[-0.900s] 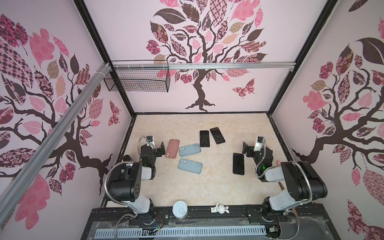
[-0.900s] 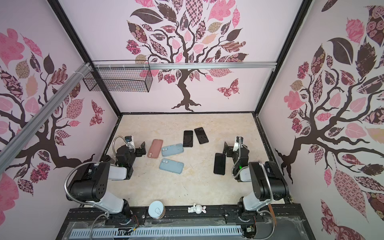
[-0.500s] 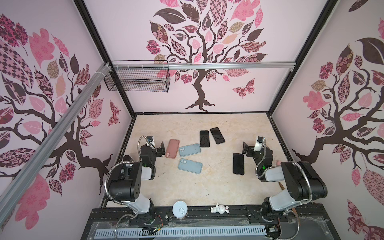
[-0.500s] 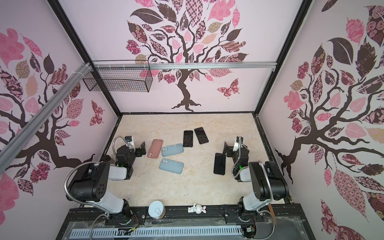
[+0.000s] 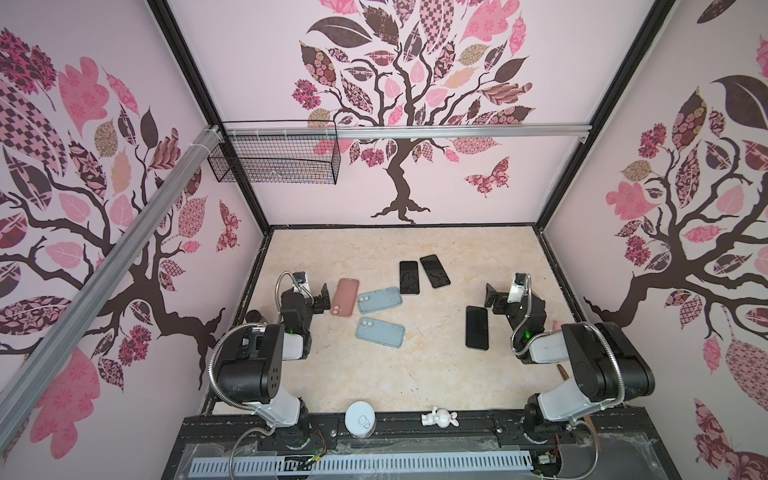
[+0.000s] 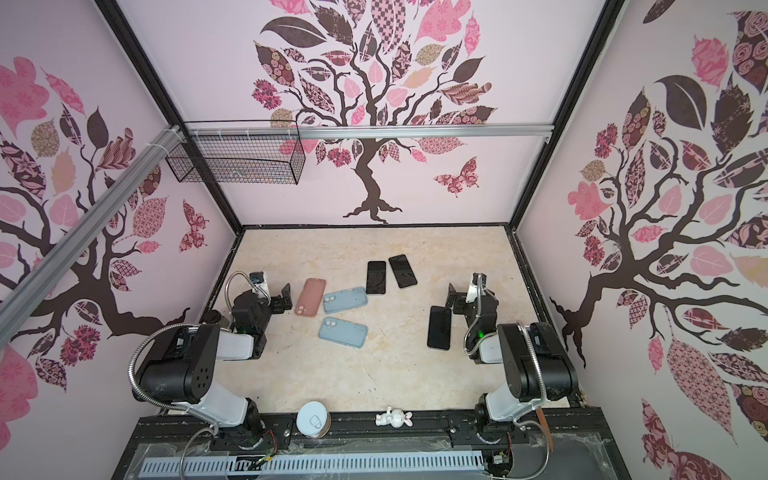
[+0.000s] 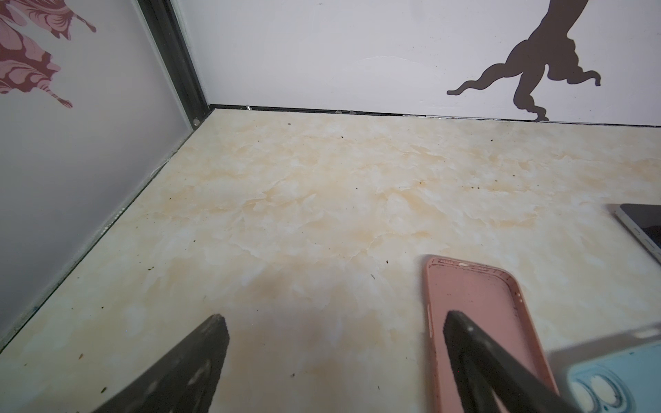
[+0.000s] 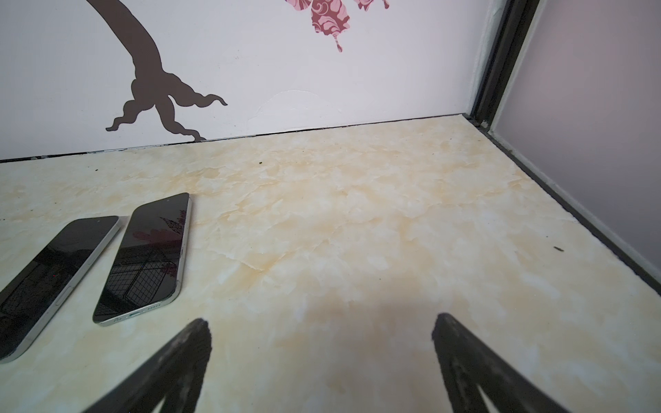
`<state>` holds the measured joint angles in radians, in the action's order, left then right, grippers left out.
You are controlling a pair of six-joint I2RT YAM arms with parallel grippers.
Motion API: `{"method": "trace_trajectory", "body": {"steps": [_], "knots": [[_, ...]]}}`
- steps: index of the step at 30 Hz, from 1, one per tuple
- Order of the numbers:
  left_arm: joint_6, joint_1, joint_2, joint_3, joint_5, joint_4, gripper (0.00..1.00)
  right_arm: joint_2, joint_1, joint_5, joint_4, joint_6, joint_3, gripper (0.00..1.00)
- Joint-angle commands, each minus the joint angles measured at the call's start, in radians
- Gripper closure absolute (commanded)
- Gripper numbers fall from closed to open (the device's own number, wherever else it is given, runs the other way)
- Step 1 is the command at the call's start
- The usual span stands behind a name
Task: Put the phone into the phone case
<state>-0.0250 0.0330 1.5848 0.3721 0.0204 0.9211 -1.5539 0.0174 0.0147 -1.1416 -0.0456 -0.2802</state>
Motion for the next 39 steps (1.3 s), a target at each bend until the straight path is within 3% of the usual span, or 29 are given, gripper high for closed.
{"method": "trace_trajectory", "body": {"steps": [1, 12, 18, 22, 26, 29, 33, 39], "knots": [[0.008, 0.004, -0.003, 0.007, -0.006, 0.011, 0.03, -0.014, -0.001, 0.009, -0.022, 0.004, -0.009, 0.00], [-0.004, 0.003, -0.015, -0.015, 0.038, 0.040, 0.03, -0.010, -0.001, 0.011, -0.027, 0.004, -0.003, 0.00], [0.014, -0.051, -0.191, -0.004, 0.172, -0.134, 0.03, 0.014, 0.001, 0.034, -0.037, 0.000, 0.002, 0.00], [0.017, -0.151, -0.298, 0.041, 0.323, -0.300, 0.03, 0.146, 0.013, 0.064, 0.242, 0.004, -0.089, 0.00], [-0.089, -0.205, -0.423, 0.176, 0.384, -0.622, 0.03, 0.280, 0.041, 0.066, 0.586, -0.050, -0.210, 0.00], [-0.204, -0.211, -0.475, 0.307, 0.366, -0.906, 0.03, 0.353, 0.099, 0.063, 0.799, -0.082, -0.285, 0.00], [-0.315, -0.209, -0.501, 0.443, 0.239, -1.211, 0.03, 0.399, 0.148, -0.006, 1.012, -0.182, -0.375, 0.01], [-0.427, -0.213, -0.559, 0.414, -0.022, -1.377, 0.07, 0.375, 0.163, -0.275, 1.220, -0.285, -0.437, 0.00]]}}
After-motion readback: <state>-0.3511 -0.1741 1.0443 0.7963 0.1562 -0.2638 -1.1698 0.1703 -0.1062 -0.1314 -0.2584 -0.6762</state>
